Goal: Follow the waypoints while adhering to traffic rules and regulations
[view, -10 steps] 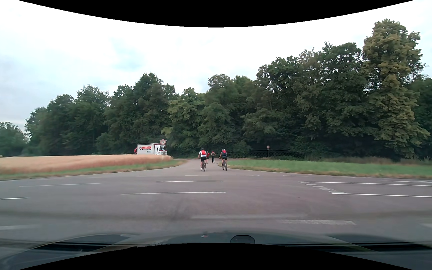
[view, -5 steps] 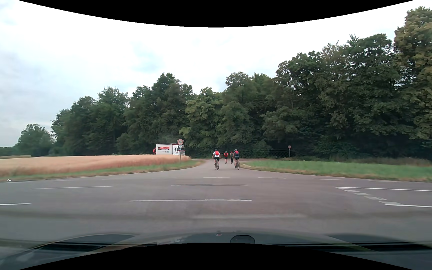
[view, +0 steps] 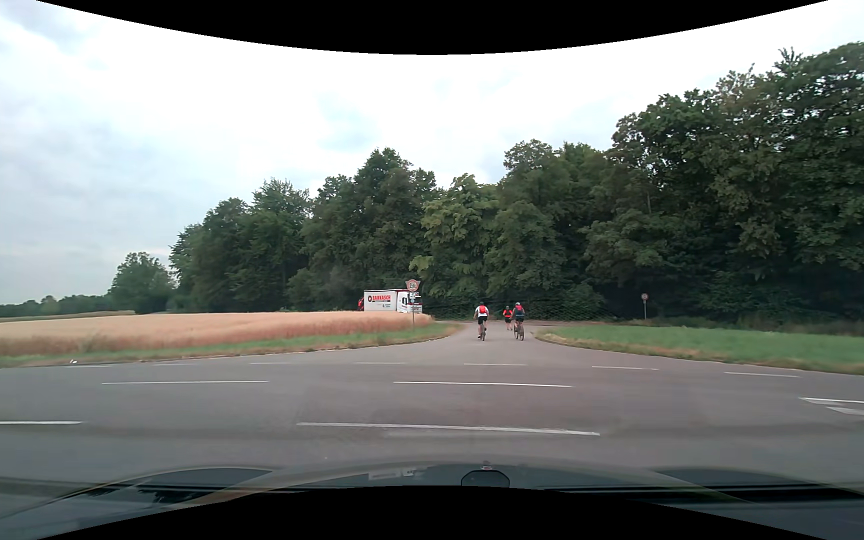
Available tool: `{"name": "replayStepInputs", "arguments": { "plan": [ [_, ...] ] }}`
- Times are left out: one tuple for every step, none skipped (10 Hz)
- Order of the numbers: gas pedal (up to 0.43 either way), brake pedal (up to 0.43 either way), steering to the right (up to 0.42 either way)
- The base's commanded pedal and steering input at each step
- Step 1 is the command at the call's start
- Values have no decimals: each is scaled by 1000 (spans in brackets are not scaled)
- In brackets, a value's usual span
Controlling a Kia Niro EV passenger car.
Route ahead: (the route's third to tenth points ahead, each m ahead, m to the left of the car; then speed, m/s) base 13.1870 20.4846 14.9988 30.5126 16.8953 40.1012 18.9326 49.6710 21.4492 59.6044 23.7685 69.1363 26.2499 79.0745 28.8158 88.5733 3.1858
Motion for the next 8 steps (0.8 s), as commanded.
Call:
{"name": "replayStepInputs", "arguments": {
  "plan": [
    [209,0,-388],
    [209,0,-388],
    [228,0,-388],
    [228,0,-388],
    [228,0,-386],
    [228,0,-383],
    [228,0,-379],
    [228,0,-376]
  ]
}}
